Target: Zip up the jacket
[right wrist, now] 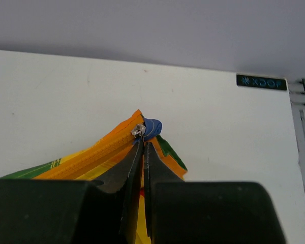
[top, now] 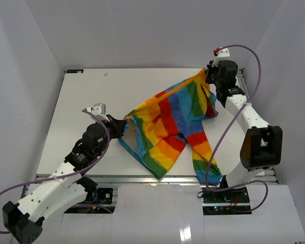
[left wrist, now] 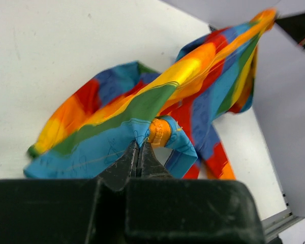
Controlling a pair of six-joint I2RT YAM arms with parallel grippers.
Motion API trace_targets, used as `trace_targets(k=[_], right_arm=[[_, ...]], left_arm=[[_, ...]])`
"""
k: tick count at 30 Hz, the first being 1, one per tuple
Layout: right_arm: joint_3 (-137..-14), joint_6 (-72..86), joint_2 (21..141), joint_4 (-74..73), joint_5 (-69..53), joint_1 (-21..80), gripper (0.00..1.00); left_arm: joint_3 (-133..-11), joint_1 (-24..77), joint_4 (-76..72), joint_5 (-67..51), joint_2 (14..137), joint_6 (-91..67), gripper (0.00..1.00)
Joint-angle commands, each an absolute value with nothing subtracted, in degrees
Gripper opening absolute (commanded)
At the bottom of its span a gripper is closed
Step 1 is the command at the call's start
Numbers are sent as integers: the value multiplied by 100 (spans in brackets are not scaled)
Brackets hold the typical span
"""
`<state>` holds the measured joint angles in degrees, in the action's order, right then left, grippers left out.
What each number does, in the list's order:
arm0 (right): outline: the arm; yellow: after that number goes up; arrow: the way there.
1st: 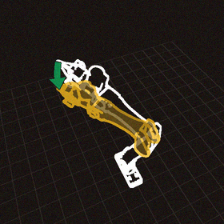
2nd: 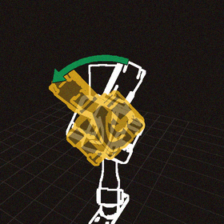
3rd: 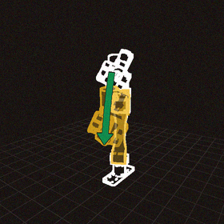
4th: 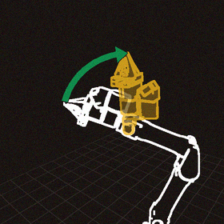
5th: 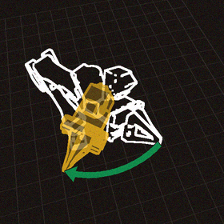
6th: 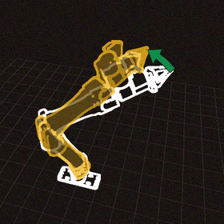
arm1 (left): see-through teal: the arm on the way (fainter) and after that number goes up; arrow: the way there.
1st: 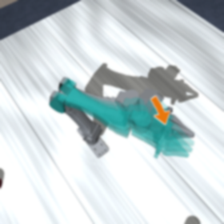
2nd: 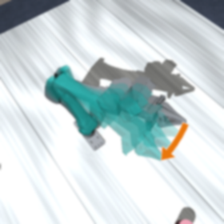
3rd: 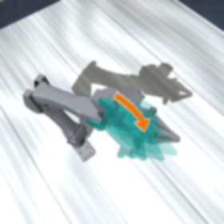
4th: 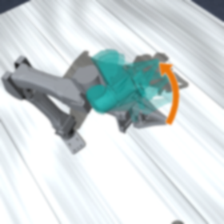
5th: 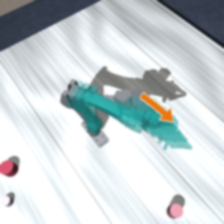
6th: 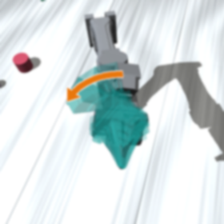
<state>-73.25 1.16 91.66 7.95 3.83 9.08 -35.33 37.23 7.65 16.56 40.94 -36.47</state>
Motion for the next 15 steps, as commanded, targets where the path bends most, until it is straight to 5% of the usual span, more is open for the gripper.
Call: trace_targets(k=[1,4,7,10,13,15], right_arm=[[-8332,181,9889,954,-612,861,8],[-8124,217,9999,1074,-855,871,9],[-7961,126,9927,1072,-914,873,32],[-8025,86,9826,718,-900,876,55],[-8053,182,9642,419,-946,878,86],[-8064,355,9472,120,-887,926,94]], left_arm=[[-3096,3691,45,1871,3875,-3608,0],[-2874,3691,-138,1711,3813,-3657,15],[-2884,3691,-59,1628,3748,-3696,39],[-2963,3691,218,1594,3678,-3699,75],[-3079,3691,339,1589,3536,-3618,85],[-3207,3691,346,1457,3405,-3487,90]])
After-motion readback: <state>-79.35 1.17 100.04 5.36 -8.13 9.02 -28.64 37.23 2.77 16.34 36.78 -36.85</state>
